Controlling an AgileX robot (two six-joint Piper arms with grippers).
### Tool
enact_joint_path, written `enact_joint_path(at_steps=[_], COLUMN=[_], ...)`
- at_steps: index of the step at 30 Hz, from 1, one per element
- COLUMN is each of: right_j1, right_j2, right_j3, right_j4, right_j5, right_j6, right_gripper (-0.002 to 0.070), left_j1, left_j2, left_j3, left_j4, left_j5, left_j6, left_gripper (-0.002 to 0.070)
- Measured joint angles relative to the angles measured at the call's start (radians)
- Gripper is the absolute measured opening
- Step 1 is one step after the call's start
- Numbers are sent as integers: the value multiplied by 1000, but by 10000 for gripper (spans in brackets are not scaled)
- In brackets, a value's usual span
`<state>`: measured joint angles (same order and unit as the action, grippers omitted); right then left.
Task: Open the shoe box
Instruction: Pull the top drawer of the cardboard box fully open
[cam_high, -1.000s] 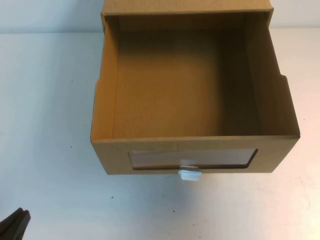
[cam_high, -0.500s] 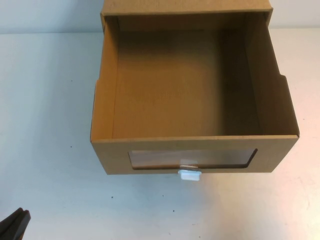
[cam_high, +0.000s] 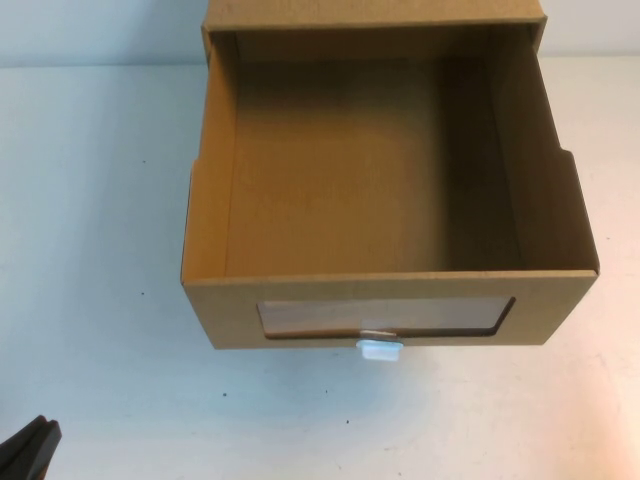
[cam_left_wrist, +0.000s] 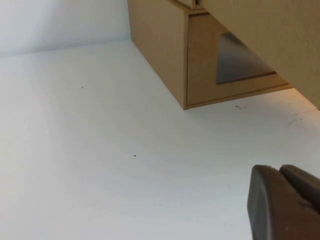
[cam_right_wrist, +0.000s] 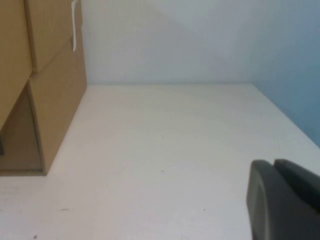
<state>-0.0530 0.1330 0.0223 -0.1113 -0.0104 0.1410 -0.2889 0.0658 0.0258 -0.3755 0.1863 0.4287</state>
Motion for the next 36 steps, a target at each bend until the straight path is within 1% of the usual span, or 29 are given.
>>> enact_joint_path(at_steps=[6, 11, 23, 25, 28, 30, 33, 36], right_j1=[0, 0, 2, 2, 2, 2, 2, 2], right_j2=[-134, -140, -140, -140, -140, -140, -140, -140], right_j3=[0, 0, 0, 0, 0, 0, 0, 0], right_j4=[6, 15, 32, 82, 218, 266, 293, 306], right_j5=[103, 153, 161, 177, 234, 282, 345, 361], right_j6=[0, 0, -2, -54, -220, -278, -315, -324], right_gripper=[-13, -13, -13, -13, -13, -14, -13, -14], left_j1=[0, 0, 0, 0, 0, 0, 0, 0], left_j2=[0, -2, -2, -2, -2, -2, -2, -2], left_j3=[0, 0, 0, 0, 0, 0, 0, 0], left_j4=[0, 0, 0, 0, 0, 0, 0, 0], left_j5=[0, 0, 0, 0, 0, 0, 0, 0], left_j6=[0, 0, 0, 0, 0, 0, 0, 0], left_gripper=[-5, -5, -5, -5, -5, -5, -5, -5])
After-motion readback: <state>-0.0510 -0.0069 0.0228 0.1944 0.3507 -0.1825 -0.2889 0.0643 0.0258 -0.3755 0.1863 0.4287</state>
